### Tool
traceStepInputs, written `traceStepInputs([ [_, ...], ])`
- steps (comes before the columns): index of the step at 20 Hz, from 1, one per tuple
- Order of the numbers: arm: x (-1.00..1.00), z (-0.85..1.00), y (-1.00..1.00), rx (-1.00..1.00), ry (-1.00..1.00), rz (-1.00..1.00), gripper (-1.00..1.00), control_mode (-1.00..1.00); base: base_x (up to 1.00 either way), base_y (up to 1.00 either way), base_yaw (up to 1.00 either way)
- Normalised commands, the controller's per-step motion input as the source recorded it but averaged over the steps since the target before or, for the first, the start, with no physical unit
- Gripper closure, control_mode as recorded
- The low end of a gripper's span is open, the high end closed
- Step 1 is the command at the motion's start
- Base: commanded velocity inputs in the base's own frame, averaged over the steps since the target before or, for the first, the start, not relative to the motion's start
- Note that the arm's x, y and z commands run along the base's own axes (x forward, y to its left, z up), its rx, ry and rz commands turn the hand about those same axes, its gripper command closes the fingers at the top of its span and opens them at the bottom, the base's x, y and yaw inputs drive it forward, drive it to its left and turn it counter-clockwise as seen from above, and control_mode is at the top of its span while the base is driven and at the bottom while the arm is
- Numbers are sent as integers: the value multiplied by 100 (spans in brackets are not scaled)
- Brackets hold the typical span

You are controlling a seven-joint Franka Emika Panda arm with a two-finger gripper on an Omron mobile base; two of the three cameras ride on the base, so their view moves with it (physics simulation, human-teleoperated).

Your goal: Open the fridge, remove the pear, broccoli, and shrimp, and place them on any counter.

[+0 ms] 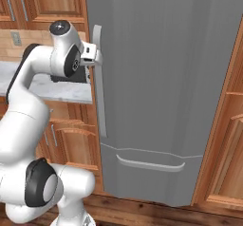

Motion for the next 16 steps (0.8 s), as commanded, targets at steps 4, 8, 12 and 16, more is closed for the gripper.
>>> traceStepInputs([
  [4,36,0,0,0,-31,0,-100,-100,0,0,0],
  [8,41,1,0,0,-18,0,-100,-100,0,0,0],
  [12,48,18,0,0,-3,0,-100,-100,0,0,0],
  [16,48,27,0,0,0,0,-100,-100,0,0,0],
])
